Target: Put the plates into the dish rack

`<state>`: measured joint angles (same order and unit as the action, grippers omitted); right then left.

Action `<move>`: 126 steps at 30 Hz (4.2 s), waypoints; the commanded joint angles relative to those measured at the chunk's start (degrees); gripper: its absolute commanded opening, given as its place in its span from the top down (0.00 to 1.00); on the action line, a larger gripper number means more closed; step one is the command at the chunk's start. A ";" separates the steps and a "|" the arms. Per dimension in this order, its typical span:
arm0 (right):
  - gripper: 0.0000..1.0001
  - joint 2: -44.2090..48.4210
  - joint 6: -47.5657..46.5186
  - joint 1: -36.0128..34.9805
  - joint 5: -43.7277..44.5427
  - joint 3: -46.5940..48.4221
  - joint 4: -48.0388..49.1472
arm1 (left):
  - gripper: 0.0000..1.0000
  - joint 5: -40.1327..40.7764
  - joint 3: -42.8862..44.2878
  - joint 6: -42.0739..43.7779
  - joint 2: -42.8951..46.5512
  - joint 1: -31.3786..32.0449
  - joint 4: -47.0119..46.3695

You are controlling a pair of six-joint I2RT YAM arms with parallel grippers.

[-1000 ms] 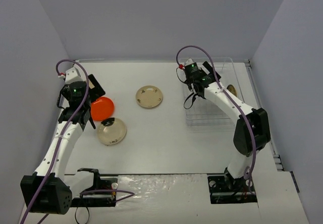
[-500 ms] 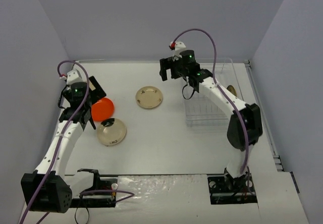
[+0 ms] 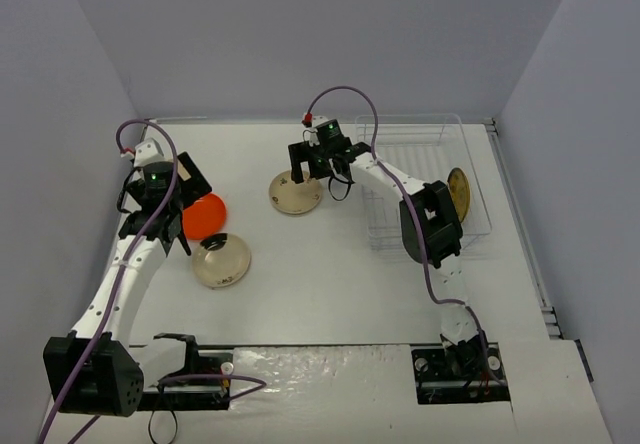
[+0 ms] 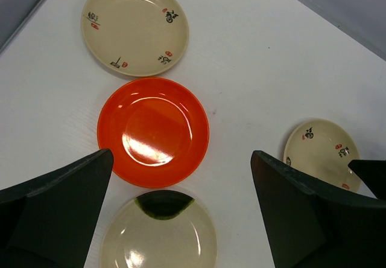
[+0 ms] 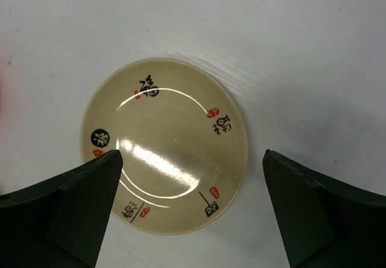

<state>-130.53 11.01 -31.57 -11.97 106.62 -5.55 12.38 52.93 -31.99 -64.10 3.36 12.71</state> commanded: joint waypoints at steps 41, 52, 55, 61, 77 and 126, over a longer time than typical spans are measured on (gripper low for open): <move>0.63 -6.53 8.50 -1.48 8.72 3.36 -3.94 | 0.03 4.62 3.39 -1.06 1.84 -0.28 0.21; 1.00 -5.17 8.59 -1.29 10.39 1.49 -3.46 | 0.03 5.30 2.42 -1.51 4.65 -0.36 0.37; 1.00 -3.14 8.09 -1.30 9.71 -0.05 -1.36 | 0.03 5.53 2.01 -1.67 5.03 -0.29 0.21; 1.00 3.46 3.79 -1.04 6.63 -3.66 8.85 | 0.03 5.11 2.18 -1.67 4.78 -0.37 0.30; 1.00 27.85 -9.68 -1.32 16.51 -15.17 20.43 | 0.03 4.97 2.44 -1.70 3.02 -0.30 -0.34; 1.00 32.47 -51.72 9.95 63.79 -30.35 6.55 | 0.03 6.69 3.50 -0.44 -0.01 -0.32 -0.53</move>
<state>-98.00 -42.22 -21.83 51.61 74.56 3.13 17.90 53.01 -33.20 -64.70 3.36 14.35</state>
